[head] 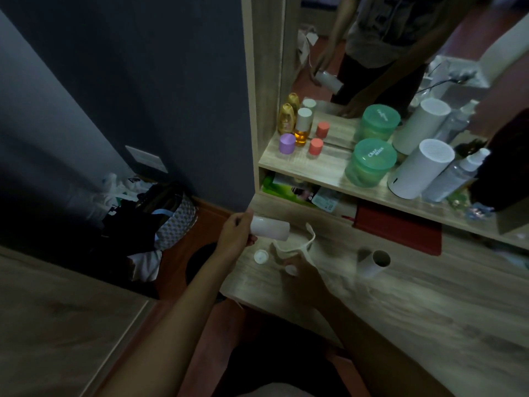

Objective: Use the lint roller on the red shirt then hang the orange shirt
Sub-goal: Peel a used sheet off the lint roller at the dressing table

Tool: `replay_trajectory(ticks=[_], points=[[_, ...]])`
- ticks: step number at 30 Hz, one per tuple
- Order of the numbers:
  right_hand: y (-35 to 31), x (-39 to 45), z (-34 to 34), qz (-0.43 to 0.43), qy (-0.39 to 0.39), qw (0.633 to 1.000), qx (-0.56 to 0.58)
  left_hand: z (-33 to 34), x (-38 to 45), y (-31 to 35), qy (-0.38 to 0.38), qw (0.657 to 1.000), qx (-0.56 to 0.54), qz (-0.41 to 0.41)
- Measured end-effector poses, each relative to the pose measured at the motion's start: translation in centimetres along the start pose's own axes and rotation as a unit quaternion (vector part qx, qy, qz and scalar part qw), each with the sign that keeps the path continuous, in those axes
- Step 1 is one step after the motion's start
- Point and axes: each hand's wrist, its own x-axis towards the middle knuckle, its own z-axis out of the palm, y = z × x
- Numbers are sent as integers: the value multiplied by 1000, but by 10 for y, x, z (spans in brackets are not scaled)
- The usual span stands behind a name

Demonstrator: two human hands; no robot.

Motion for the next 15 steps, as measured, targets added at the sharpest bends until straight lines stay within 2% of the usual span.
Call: replay_trajectory(ticks=[3,15], points=[[-1,-2,-2,-2,-5,999,42,5,-1,2,-6,1000,4,5],[-1,0,-10,-37,4,999,-22,9,-5,8,-7,1000,-7,9]])
